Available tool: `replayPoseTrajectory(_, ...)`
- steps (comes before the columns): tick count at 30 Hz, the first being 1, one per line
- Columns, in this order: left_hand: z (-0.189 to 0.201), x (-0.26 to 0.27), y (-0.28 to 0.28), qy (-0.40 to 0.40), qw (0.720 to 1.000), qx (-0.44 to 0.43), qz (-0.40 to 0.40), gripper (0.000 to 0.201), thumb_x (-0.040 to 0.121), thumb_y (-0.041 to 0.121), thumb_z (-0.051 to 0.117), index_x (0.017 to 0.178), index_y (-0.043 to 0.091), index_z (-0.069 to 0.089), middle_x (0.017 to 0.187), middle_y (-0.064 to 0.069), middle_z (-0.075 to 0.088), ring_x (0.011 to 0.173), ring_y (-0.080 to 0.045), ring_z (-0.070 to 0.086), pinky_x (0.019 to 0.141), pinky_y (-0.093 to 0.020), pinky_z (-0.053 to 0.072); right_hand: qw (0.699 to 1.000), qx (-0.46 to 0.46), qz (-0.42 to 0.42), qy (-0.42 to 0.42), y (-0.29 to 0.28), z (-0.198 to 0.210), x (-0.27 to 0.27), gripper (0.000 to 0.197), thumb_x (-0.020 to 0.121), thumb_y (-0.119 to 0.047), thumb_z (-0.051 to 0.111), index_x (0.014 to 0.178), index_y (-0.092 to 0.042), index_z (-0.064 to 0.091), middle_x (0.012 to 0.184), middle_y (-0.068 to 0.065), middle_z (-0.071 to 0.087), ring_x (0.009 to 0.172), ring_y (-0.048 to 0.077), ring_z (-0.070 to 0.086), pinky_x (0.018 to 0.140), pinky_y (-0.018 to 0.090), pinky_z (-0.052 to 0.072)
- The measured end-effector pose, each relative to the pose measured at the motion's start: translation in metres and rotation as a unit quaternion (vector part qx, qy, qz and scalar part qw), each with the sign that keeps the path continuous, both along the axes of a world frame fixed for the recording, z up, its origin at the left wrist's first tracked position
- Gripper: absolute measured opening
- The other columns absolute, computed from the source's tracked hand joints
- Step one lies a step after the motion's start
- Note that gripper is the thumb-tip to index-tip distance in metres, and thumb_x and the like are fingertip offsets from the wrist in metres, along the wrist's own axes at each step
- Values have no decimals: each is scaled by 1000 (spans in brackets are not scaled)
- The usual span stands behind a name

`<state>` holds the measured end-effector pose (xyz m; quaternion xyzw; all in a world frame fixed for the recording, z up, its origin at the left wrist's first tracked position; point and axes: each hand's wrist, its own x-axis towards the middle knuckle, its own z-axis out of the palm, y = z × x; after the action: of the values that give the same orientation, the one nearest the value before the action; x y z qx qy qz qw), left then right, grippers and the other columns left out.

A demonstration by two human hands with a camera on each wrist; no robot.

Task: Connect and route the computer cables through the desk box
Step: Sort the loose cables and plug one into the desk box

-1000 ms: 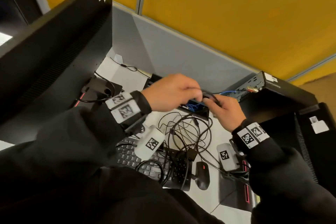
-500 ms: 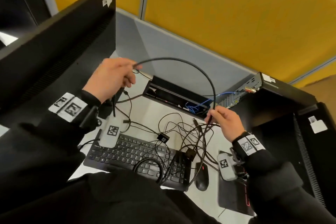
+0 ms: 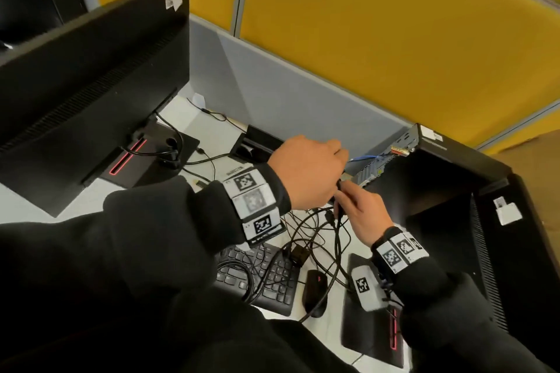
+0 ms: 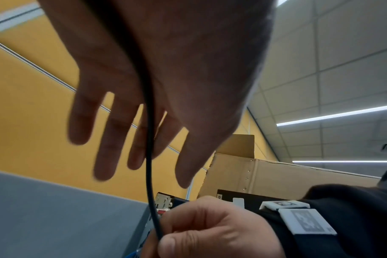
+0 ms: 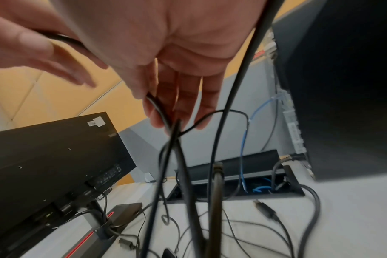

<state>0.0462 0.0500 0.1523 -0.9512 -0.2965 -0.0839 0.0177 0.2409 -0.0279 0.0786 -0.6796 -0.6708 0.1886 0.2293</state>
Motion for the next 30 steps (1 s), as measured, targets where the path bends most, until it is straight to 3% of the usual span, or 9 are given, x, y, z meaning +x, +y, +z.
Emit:
replayPoseTrajectory(5,-17,5,17,-39,995,-85,45,24,99,36,48,104,27,70,93,0,72,85,-28,68,70,-39,56,994,-21,19,103,-21,-17,28,17,102,-19,58,97,-34,66,70,3,65,68,19,62,71,27,50)
replayPoseTrajectory(9,-21,-9,29,-252,945,-191,83,23,98,42,52,98,32,73,77,14,67,75,-10,61,74,-34,52,969,-141,43,200,-13,-36,40,18,93,-16,71,90,-34,75,96,9,74,91,32,68,86,38,56)
replayPoseTrajectory(12,-2,-25,42,-444,860,-199,154,18,100,33,61,100,24,77,68,22,58,64,3,51,67,-22,41,959,-180,66,210,-10,-59,48,14,89,-17,77,99,-26,76,103,6,76,97,25,70,92,29,55)
replayPoseTrajectory(15,18,-56,58,-603,733,-207,238,21,97,32,60,100,22,78,63,21,58,63,-3,51,67,-29,46,965,-195,144,97,-14,-80,56,12,85,-24,81,97,-21,78,102,-6,73,99,0,64,91,12,44)
replayPoseTrajectory(17,27,-78,64,-656,679,-201,262,21,97,29,58,99,20,77,62,15,55,60,-7,49,59,-32,44,969,-187,159,39,-16,-92,62,11,85,-30,80,83,-20,78,98,-10,71,97,-6,60,88,15,40)
replayPoseTrajectory(21,20,-97,57,-655,686,-187,255,21,101,23,55,102,16,75,71,-4,53,59,-13,46,54,-31,40,966,-236,86,-64,-8,-115,75,36,81,-56,74,75,-26,54,71,-11,60,67,6,54,67,31,44)
replayPoseTrajectory(23,10,-99,53,-674,663,-185,269,22,100,22,55,104,14,75,73,-5,53,61,-15,46,54,-30,41,948,-285,70,-126,-5,-119,76,39,82,-58,69,78,-27,47,69,-7,60,67,14,55,66,35,46)
replayPoseTrajectory(27,-12,-110,56,-659,660,-192,305,22,98,21,56,104,13,75,71,-2,55,64,-21,48,57,-33,43,965,-234,67,-101,-1,-117,84,21,86,-56,54,81,-38,62,75,-12,69,76,10,64,80,40,54)
replayPoseTrajectory(30,-32,-110,52,-636,667,-235,310,21,98,19,57,104,12,76,68,-1,54,61,-17,47,56,-32,42,962,-246,62,-103,3,-103,84,14,81,-59,64,82,-45,67,79,-19,70,78,2,62,80,35,53)
